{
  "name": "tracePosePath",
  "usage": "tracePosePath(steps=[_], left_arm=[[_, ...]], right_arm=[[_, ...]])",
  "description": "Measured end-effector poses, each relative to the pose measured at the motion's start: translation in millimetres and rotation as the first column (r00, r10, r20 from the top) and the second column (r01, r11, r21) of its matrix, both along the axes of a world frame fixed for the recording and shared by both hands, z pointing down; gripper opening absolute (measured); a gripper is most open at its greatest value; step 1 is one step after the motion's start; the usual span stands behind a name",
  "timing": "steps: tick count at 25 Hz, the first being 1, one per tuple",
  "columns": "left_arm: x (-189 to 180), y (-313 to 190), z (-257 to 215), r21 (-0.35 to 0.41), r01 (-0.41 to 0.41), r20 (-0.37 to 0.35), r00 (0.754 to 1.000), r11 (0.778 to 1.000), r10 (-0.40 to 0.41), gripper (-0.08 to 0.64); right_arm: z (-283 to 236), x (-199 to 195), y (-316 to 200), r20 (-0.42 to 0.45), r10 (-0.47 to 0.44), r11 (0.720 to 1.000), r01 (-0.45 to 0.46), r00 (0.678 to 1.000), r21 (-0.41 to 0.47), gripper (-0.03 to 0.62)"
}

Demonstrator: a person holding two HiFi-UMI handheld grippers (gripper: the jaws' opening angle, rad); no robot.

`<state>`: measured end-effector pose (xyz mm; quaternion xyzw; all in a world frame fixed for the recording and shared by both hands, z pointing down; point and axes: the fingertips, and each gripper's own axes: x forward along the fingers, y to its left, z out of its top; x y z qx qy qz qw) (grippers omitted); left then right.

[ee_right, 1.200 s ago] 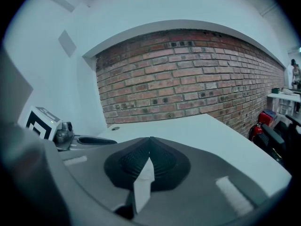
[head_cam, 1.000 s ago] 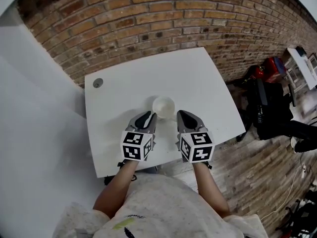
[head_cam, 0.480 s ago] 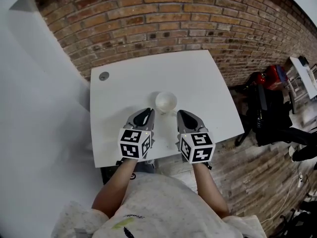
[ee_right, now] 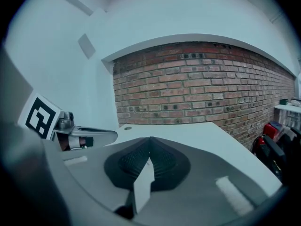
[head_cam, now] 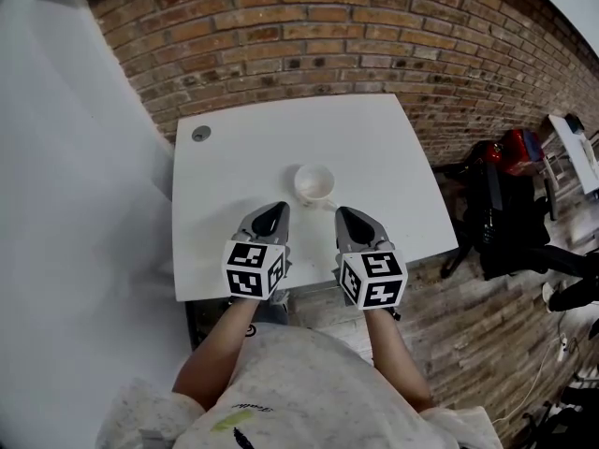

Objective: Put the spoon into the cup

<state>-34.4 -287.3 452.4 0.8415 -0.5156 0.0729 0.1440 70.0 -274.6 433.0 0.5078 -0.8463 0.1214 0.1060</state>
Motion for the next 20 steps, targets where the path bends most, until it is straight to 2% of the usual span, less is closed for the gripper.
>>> tracePosePath(steps=[20], left_arm=[[6, 22, -1, 0.003, 0.001, 0.001, 1.0, 1.0, -0.001, -0.006]], right_arm=[[-3, 5, 21, 0.005, -0.01, 1.0, 0.01, 1.0, 0.012, 0.009]])
